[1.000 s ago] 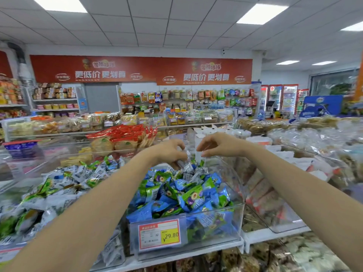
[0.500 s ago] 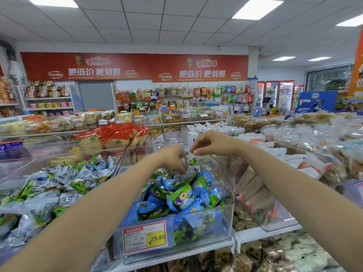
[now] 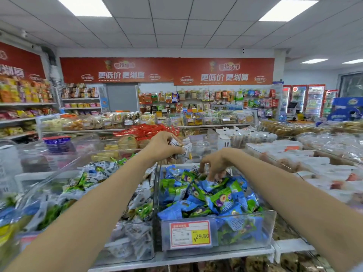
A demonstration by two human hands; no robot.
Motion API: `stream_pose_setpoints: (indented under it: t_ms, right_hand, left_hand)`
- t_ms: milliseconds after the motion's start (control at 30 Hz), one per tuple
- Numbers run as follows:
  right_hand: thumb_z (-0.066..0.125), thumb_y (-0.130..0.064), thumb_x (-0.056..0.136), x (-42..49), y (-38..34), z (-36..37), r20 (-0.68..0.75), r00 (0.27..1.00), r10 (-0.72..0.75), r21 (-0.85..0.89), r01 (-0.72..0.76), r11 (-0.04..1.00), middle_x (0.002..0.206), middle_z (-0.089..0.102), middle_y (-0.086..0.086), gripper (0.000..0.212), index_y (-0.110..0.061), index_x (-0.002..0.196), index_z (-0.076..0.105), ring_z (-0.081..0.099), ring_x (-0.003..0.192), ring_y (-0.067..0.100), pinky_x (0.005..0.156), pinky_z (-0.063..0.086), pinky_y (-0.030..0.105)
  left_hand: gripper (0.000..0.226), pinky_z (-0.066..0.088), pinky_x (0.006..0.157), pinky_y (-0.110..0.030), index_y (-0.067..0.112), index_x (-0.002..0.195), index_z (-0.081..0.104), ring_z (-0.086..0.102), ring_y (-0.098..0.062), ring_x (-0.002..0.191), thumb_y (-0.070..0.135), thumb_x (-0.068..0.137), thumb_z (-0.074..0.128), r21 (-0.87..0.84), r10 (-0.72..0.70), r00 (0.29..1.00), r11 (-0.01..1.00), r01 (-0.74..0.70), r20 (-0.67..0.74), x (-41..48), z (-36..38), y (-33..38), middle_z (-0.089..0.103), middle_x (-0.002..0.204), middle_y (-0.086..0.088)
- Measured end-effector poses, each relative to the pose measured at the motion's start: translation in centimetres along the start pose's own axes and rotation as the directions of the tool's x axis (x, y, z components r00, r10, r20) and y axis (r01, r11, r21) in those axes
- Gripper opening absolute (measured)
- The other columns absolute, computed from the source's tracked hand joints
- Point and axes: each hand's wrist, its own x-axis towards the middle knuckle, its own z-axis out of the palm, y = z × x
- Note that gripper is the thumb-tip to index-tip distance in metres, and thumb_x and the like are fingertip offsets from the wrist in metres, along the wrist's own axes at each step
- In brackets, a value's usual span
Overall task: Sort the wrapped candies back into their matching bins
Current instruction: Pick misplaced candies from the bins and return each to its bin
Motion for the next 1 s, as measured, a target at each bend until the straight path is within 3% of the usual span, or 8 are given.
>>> stream_pose_setpoints:
  t_ms: [133,300,433,500,633,733,900,1000]
  right_hand:
    - [0.071,-0.02,0.084,0.1,0.5,-0.3,-0.114,0.99,-0.079,-0.043,0.075,0.996,0.101,0.058,0.0,0.051,-0.009,0.131,0.053,0.057,0.083,0.015,0.088,0.053,0.035]
    - [0.076,-0.033,0.08,-0.3,0.8,-2.0,-0.401,0.898,-0.183,0.141,0.258,0.956,0.073,0.059,-0.004,0.027,-0.012,0.097,0.071,0.049,0.066,0.01,0.063,0.038,0.023]
    - [0.073,-0.036,0.083,1.6,-0.1,-0.4,-0.336,0.92,-0.2,0.071,0.237,0.969,0.11,0.066,0.012,0.036,-0.012,0.109,0.071,0.06,0.097,0.025,0.087,0.049,0.039]
    - [0.07,-0.038,0.085,2.4,-0.4,0.4,-0.284,0.938,-0.2,0.038,0.22,0.975,0.111,0.063,0.005,0.038,-0.013,0.113,0.068,0.059,0.102,0.024,0.087,0.049,0.034]
    - [0.072,-0.034,0.084,2.7,-0.6,0.6,-0.267,0.944,-0.195,0.035,0.212,0.977,0.114,0.063,0.008,0.036,-0.012,0.113,0.067,0.059,0.103,0.024,0.091,0.048,0.038]
    - [0.073,-0.03,0.083,2.2,-0.6,0.7,-0.28,0.936,-0.212,0.022,0.227,0.974,0.098,0.06,0.003,0.032,-0.011,0.109,0.069,0.055,0.087,0.017,0.083,0.047,0.036]
    - [0.074,-0.025,0.082,0.9,-0.4,-0.2,-0.444,0.864,-0.239,0.212,0.36,0.908,0.092,0.06,0.005,0.026,-0.009,0.101,0.067,0.053,0.078,0.02,0.075,0.047,0.032]
    - [0.072,-0.029,0.084,-0.7,-2.2,-1.5,-0.63,0.73,-0.264,0.27,0.525,0.807,0.078,0.056,0.004,0.027,-0.008,0.101,0.065,0.048,0.071,0.019,0.069,0.043,0.029]
  left_hand:
    - [0.022,0.059,0.076,-0.049,0.013,0.098,0.066,0.061,-0.026,0.069,0.018,0.08,0.078,-0.083,0.026,0.999,0.996,-0.027,-0.024,-0.5,-1.1,-0.7,0.066,0.095,-0.032]
    - [0.025,0.06,0.075,-0.045,0.012,0.102,0.066,0.062,-0.026,0.072,0.019,0.081,0.078,-0.136,0.029,1.0,0.99,-0.03,-0.008,-0.7,-1.6,-0.9,0.066,0.102,-0.032]
    - [0.024,0.059,0.078,-0.048,0.015,0.1,0.066,0.06,-0.026,0.074,0.021,0.08,0.078,-0.154,0.026,1.0,0.988,-0.028,-0.01,-0.6,-1.3,-1.2,0.066,0.094,-0.03]
    - [0.022,0.059,0.079,-0.048,0.016,0.099,0.066,0.061,-0.026,0.075,0.021,0.081,0.078,-0.166,0.02,1.0,0.986,-0.02,-0.004,-0.6,-1.3,-1.3,0.068,0.089,-0.022]
    - [0.021,0.061,0.075,-0.043,0.017,0.099,0.066,0.063,-0.028,0.074,0.021,0.081,0.077,-0.178,0.015,1.0,0.984,-0.016,-0.007,-0.9,-1.6,-1.5,0.066,0.103,-0.032]
    - [0.022,0.061,0.074,-0.043,0.018,0.098,0.068,0.061,-0.027,0.073,0.022,0.08,0.079,-0.179,0.009,1.0,0.984,-0.012,-0.022,-1.3,-2.0,-1.6,0.064,0.106,-0.034]
    - [0.021,0.054,0.053,-0.021,0.014,0.1,0.066,0.064,-0.008,0.056,0.016,0.082,0.076,-0.201,-0.002,0.996,0.979,-0.017,-0.095,-2.5,-3.6,-2.0,0.071,0.089,-0.018]
    - [0.023,0.055,0.058,-0.031,0.014,0.103,0.065,0.061,-0.013,0.055,0.019,0.084,0.075,-0.167,-0.03,0.974,0.986,-0.008,-0.224,-3.2,-5.3,-3.1,0.069,0.082,-0.012]
